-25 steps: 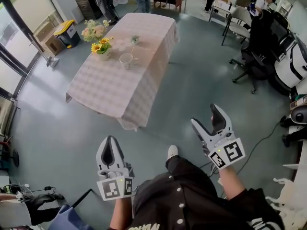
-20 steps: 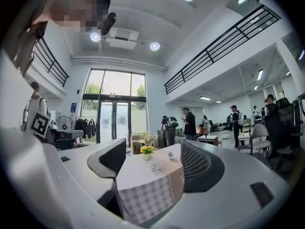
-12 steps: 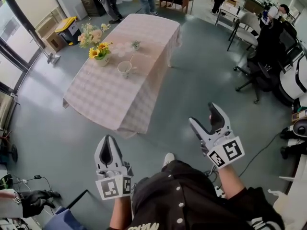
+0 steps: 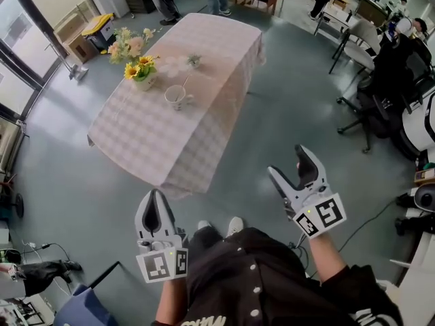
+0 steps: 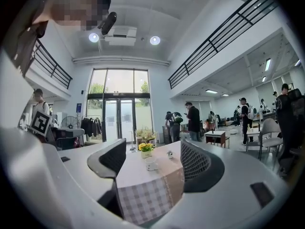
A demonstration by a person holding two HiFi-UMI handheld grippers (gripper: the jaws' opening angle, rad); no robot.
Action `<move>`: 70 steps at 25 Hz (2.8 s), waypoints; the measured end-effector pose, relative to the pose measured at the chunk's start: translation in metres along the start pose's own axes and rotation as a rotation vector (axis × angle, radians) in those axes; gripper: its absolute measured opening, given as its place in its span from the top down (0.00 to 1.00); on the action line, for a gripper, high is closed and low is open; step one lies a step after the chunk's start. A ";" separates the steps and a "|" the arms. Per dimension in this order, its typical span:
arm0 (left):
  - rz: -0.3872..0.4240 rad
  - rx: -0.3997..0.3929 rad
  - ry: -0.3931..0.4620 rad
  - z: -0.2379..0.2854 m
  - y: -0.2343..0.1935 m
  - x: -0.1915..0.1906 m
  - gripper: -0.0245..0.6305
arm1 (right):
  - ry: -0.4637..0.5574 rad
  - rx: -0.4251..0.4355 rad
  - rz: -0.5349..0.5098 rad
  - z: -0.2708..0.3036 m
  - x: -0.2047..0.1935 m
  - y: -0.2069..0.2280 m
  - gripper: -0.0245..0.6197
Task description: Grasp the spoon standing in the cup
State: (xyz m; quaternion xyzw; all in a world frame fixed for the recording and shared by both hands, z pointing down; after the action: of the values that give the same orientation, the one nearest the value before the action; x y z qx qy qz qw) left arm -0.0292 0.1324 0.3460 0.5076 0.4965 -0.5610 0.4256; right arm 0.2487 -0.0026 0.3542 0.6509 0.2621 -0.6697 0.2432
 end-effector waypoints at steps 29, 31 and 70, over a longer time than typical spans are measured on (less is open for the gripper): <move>-0.024 -0.042 0.037 0.201 -0.095 0.016 0.94 | 0.011 -0.027 -0.093 0.208 0.008 0.048 0.44; -0.023 -0.048 0.034 0.219 -0.105 0.018 0.94 | 0.013 -0.033 -0.098 0.227 0.010 0.050 0.44; -0.149 0.237 -0.066 0.333 -0.182 -0.007 0.94 | -0.275 0.562 -0.630 0.482 -0.122 0.043 0.44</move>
State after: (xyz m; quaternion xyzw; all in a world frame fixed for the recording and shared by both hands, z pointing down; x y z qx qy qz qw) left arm -0.2559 -0.1706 0.3731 0.4973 0.4488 -0.6620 0.3361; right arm -0.0774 -0.3580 0.4821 0.4848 0.2205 -0.8368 -0.1268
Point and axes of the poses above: the fingertips, and each gripper's own axes: z forward along the fingers, y to its right, x out of its top, the point moved 2 cm from there along -z, backward along the fingers, and after that the axes turned 5 degrees about -z, right-handed, at the moved point
